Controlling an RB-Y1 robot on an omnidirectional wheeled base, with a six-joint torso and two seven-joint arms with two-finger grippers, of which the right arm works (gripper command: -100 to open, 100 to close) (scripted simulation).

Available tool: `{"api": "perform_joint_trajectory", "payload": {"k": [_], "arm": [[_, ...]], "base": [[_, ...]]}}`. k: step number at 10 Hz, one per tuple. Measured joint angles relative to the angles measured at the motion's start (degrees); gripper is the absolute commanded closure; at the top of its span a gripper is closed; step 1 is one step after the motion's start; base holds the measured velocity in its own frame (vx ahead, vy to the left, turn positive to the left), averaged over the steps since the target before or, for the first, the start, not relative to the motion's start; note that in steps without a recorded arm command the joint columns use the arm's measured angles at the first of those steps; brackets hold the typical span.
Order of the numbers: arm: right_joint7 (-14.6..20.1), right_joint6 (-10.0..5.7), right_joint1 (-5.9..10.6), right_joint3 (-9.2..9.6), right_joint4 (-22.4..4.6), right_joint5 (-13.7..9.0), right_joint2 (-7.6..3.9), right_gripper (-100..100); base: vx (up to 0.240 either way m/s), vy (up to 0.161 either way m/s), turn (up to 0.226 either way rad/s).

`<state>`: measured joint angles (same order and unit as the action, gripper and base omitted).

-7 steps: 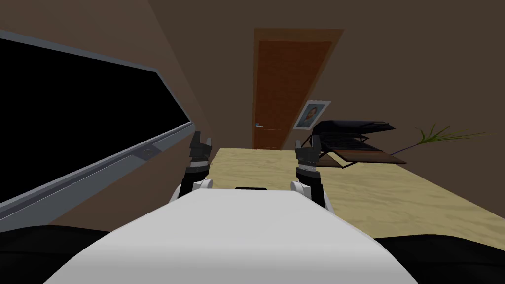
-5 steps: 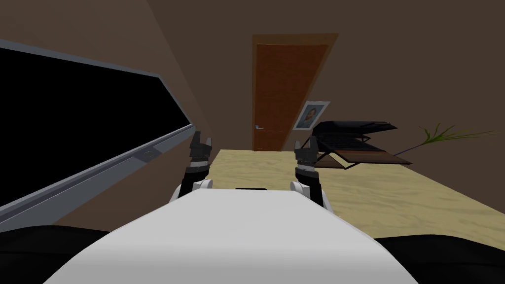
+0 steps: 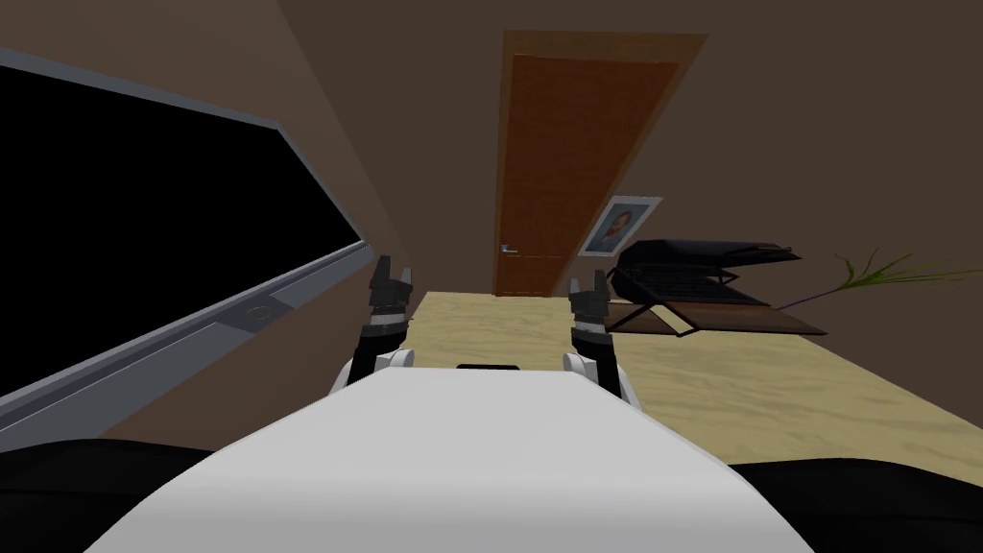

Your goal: Pull the door open

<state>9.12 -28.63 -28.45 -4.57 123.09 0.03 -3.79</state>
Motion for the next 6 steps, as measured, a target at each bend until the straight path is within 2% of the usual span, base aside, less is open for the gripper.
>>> {"api": "perform_joint_trajectory", "payload": {"k": [6], "arm": [[1.23, -1.85, 1.91, -0.79, -6.77, 0.94, -1.14, -100]], "base": [[0.111, 0.032, 0.007]]}}
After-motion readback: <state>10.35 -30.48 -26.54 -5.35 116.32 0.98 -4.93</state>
